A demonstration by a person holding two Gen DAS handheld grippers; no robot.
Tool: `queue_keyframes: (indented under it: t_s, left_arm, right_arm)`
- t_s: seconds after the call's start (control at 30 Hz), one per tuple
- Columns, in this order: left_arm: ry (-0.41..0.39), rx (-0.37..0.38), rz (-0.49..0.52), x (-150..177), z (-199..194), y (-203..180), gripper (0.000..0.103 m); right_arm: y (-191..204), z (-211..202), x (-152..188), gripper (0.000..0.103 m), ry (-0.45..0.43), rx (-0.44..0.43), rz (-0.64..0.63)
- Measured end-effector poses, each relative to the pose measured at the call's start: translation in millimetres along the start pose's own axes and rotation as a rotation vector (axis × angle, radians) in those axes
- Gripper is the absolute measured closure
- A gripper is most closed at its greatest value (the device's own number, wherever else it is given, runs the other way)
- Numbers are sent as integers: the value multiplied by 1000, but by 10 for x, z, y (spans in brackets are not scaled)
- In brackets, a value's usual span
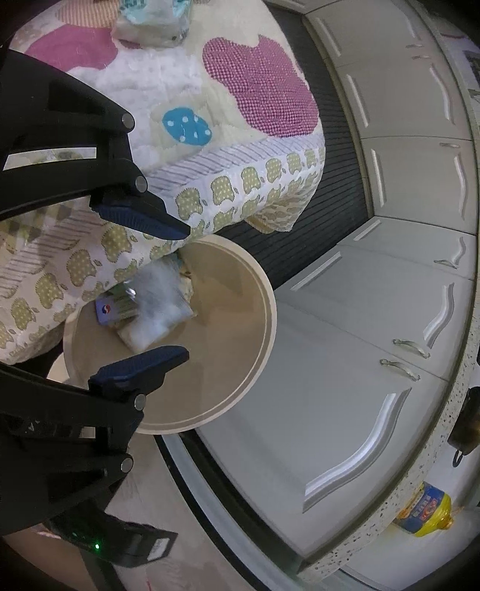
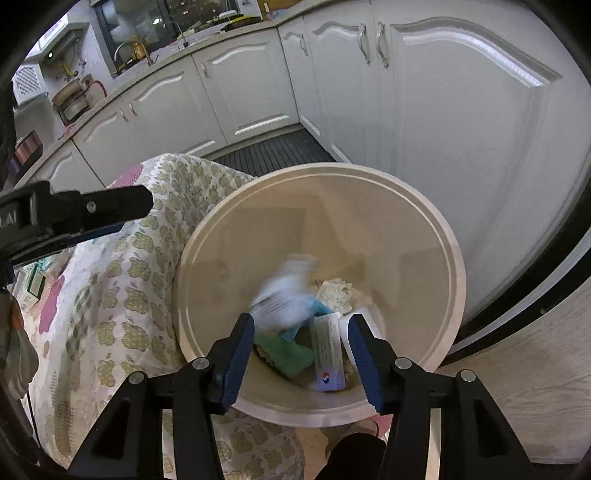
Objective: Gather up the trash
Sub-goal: 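Open both tools to drop bag and box into the bin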
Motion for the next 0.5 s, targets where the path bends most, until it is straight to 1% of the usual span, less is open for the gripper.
queue_keyframes:
  t_s: [0.1, 0.27, 0.5]
  left_arm:
    - [-19, -12, 7, -8, -57, 24, 45]
    - [-51, -34, 13, -4, -180, 84, 45]
    - [-119, -74, 28, 14, -458, 231, 45]
  right_arm:
    - [17, -73, 26, 46, -16, 2, -3]
    - [59, -168, 19, 45, -36, 3, -7]
    - [155, -308, 14, 45, -60, 2, -22]
Point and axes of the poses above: each gripper's, at about its wrist camera, not at the fingertips, and z roughly the way its jaws point, y to its left, x to its underside, the point moved 8 cm from there along z, roughly the way its jaws point, and after that the axes turned 13 degrees about -z, right-handed, at the moved point
